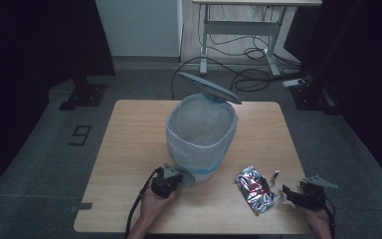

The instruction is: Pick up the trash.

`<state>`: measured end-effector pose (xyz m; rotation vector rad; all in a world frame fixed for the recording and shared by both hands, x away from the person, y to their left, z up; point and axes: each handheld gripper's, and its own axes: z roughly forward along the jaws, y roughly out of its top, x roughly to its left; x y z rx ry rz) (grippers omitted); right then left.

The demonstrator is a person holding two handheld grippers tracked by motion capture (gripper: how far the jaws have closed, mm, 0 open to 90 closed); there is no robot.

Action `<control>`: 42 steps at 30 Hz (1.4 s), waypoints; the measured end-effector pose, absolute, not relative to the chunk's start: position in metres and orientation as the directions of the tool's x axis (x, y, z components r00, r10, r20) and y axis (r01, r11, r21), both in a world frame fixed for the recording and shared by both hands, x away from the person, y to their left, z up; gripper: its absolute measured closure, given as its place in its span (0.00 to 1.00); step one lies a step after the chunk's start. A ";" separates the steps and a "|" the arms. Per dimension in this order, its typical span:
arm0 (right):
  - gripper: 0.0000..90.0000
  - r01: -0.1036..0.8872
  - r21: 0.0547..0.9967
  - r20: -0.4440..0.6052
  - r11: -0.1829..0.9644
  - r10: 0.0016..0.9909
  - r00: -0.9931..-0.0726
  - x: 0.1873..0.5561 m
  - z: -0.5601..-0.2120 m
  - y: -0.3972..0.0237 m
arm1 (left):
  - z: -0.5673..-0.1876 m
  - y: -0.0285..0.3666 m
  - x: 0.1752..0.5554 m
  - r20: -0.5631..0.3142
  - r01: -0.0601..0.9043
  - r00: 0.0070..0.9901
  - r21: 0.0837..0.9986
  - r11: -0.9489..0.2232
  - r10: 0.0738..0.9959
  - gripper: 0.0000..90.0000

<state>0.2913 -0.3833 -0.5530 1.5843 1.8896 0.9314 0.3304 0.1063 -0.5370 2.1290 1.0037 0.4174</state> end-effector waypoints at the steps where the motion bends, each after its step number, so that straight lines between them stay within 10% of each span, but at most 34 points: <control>1: 0.27 0.633 0.770 0.054 0.084 0.979 -0.196 0.291 -0.552 -0.384 | -0.537 0.106 0.330 -0.013 0.526 0.642 0.734 -0.429 0.766 1.00; 42: 0.40 0.580 0.794 0.091 0.181 0.908 -0.408 0.287 -0.531 -0.315 | -0.537 0.104 0.329 0.001 0.522 0.641 0.733 -0.436 0.768 1.00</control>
